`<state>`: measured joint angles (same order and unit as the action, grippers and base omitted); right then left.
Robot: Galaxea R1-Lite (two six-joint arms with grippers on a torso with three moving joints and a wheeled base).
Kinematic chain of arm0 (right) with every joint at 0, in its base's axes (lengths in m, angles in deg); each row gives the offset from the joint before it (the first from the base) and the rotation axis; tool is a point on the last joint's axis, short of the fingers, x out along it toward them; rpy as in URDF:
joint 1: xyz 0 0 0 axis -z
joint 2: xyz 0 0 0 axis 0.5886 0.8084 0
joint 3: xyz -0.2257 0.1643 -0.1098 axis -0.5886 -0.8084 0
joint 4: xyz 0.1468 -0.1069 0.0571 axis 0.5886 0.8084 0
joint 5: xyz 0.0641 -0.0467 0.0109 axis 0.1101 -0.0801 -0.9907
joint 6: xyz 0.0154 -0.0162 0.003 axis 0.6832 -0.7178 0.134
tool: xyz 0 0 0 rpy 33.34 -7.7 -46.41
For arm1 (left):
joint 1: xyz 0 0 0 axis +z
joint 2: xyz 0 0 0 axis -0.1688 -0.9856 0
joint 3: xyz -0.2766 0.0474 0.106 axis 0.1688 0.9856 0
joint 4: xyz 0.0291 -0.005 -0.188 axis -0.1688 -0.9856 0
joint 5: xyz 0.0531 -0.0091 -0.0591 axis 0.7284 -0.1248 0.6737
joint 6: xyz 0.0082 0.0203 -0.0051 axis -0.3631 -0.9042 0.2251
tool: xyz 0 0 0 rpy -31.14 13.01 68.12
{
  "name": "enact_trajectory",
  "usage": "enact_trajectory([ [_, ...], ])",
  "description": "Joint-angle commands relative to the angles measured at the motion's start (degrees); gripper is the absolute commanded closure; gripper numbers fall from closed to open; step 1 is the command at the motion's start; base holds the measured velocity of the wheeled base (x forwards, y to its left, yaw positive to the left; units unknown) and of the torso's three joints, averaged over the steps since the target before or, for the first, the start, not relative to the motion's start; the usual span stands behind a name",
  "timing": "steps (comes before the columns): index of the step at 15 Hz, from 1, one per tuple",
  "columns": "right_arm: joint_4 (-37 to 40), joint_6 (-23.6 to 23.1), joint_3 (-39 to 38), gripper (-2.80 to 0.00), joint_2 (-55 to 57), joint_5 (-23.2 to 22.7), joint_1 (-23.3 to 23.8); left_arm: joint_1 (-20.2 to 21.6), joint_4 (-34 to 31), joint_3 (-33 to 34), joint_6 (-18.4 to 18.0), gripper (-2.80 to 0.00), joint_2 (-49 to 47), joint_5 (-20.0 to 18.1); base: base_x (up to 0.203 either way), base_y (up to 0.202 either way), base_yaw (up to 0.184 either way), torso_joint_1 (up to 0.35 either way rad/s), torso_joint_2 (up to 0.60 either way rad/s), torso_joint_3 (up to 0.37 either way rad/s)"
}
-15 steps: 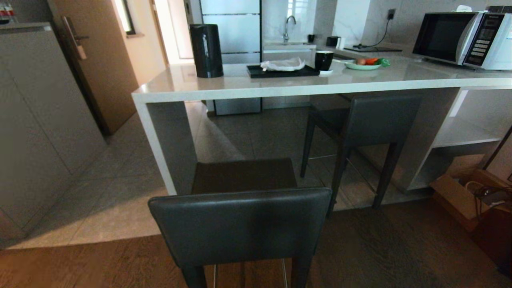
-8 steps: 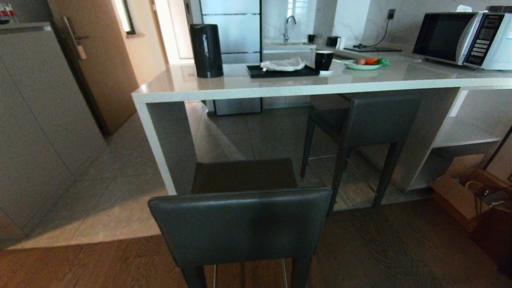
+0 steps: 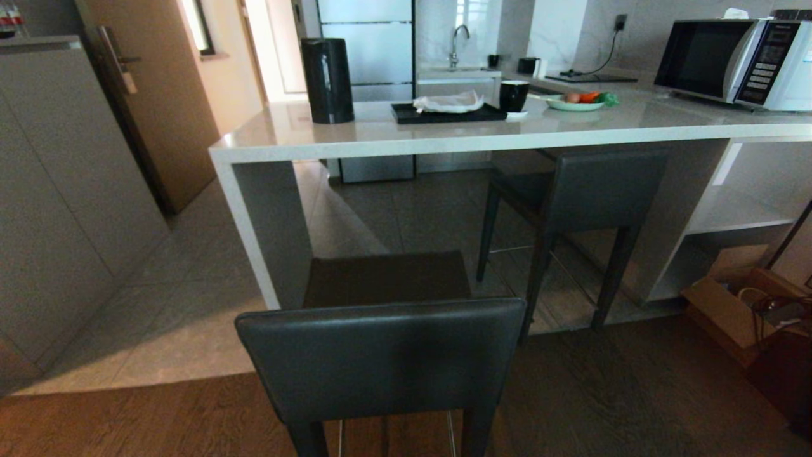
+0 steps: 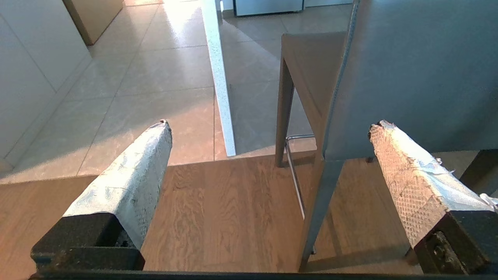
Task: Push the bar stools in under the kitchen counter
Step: Pull the gray chair out from under the dining table
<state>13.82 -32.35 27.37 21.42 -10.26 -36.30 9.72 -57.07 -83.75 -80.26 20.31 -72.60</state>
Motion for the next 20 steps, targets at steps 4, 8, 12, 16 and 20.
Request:
enact_trajectory([
  [4,-0.01,-0.02,0.0,0.0,0.05,0.0,-0.02,0.02,-0.08,0.0,-1.09,0.0,0.03,-0.2,0.0,0.0,0.0,0.0,0.0,0.0],
  [8,0.0,-0.02,0.0,0.0,0.05,0.0,-0.02,0.0,-0.08,0.0,-1.06,0.0,0.03,-0.35,0.0,0.0,0.0,0.0,0.0,0.0],
  [12,0.08,-0.02,0.0,0.0,0.05,0.0,-0.02,0.0,-0.08,0.05,-0.27,0.0,0.03,0.02,0.0,0.0,0.0,0.0,0.0,0.0],
  [16,-0.01,-0.02,0.0,0.0,0.05,0.0,-0.02,0.0,0.0,0.07,1.46,0.0,0.03,0.5,0.0,0.0,0.0,0.0,0.0,0.0],
  [20,-0.01,-0.02,0.0,0.0,0.05,0.0,-0.02,-0.09,0.18,0.09,2.51,0.0,0.03,0.5,0.0,0.0,0.0,0.0,0.0,0.0],
])
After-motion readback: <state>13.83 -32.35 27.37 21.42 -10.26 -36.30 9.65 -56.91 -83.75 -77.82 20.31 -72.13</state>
